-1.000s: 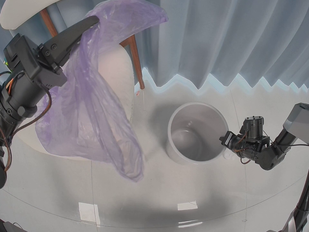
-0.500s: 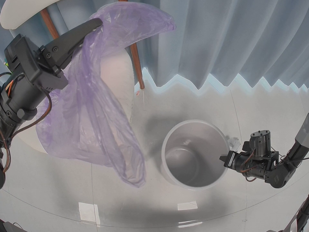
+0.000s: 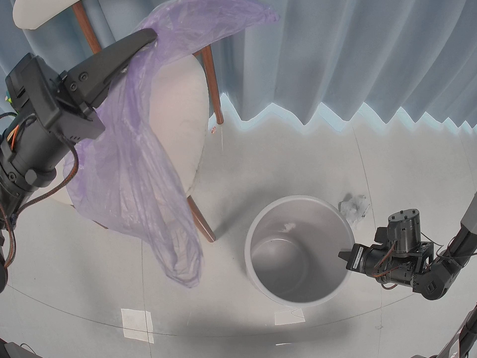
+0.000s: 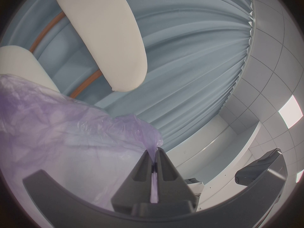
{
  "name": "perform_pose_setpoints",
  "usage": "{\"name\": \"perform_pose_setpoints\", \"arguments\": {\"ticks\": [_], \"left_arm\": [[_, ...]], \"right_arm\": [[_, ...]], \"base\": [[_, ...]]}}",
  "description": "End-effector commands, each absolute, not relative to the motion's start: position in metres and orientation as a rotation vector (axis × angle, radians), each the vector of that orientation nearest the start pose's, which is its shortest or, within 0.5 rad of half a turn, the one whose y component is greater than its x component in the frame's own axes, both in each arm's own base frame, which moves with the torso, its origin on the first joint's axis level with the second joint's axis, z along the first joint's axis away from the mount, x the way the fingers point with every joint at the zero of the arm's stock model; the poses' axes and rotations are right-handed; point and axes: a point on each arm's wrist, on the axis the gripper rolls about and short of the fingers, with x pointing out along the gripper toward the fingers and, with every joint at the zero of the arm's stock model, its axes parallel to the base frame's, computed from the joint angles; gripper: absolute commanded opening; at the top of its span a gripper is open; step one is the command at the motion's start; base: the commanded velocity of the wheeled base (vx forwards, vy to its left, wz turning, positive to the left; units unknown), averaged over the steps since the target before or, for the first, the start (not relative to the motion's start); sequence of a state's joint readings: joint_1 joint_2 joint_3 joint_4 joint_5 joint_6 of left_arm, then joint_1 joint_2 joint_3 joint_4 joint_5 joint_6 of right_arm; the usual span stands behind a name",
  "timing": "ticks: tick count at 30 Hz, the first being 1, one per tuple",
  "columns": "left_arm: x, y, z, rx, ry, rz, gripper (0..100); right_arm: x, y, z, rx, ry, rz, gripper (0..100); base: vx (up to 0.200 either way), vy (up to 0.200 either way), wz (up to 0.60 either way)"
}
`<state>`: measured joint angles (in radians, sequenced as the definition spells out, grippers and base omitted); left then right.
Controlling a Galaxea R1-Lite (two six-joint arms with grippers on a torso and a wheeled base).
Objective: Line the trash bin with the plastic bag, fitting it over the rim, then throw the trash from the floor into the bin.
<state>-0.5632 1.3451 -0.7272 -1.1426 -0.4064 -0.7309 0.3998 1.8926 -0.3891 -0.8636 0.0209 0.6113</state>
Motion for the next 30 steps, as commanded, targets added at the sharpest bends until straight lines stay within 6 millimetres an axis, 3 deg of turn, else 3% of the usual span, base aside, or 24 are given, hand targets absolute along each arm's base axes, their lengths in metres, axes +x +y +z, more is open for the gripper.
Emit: {"name": "perform_pose_setpoints", "arguments": {"ticks": [1, 10, 26, 30], "left_arm": [[0.169, -0.118, 0.303, -0.699, -0.172, -1.107, 0], [0.168, -0.118, 0.302, -0.698, -0.171, -1.106, 0], [0.162, -0.114, 0.297, -0.671, -0.141, -1.163, 0], [0.162, -0.114, 0.297, -0.671, -0.140, -1.161, 0]], "right_arm": [[0.241, 0.102, 0.053, 0.459, 0.739, 0.195, 0], [0.233, 0.100, 0.051, 0.459, 0.735, 0.202, 0], [0.231, 0.104, 0.017, 0.449, 0.713, 0.227, 0], [0.231, 0.098, 0.019, 0.441, 0.704, 0.212, 0]], "base": [[-0.200, 0.000, 0.00], [0.000, 0.000, 0.00], [0.000, 0.000, 0.00], [0.000, 0.000, 0.00]]}}
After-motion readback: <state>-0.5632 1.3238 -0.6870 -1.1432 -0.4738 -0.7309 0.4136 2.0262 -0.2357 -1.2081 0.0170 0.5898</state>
